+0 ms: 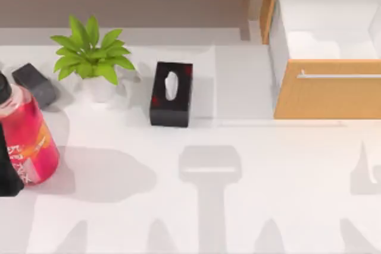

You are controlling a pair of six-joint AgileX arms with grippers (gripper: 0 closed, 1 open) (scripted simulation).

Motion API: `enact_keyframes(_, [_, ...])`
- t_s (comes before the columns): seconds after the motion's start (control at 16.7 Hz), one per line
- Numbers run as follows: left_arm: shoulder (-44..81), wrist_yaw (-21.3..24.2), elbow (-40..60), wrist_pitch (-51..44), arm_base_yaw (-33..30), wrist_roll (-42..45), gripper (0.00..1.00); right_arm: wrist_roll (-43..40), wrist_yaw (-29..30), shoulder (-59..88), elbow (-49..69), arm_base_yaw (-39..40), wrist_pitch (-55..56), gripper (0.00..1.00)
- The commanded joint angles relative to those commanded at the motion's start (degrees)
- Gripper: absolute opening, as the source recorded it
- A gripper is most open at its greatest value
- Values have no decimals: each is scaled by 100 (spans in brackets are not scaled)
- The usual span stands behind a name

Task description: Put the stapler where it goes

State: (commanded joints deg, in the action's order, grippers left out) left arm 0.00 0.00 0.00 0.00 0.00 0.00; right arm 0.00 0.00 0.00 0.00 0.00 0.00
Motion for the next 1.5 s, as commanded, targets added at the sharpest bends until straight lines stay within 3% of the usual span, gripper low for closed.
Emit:
enact_keyframes(0.36, [0, 0, 0, 0, 0, 0, 100, -209, -4, 634, 443, -138, -611, 100])
enact_keyframes(1.08, [0, 0, 0, 0, 0, 0, 100, -1593, 47, 5985, 3150, -1000, -4780, 100])
enact_keyframes(1.5, [0, 0, 0, 0, 0, 0, 100, -1910, -10, 7107, 3835, -1202, -5736, 100])
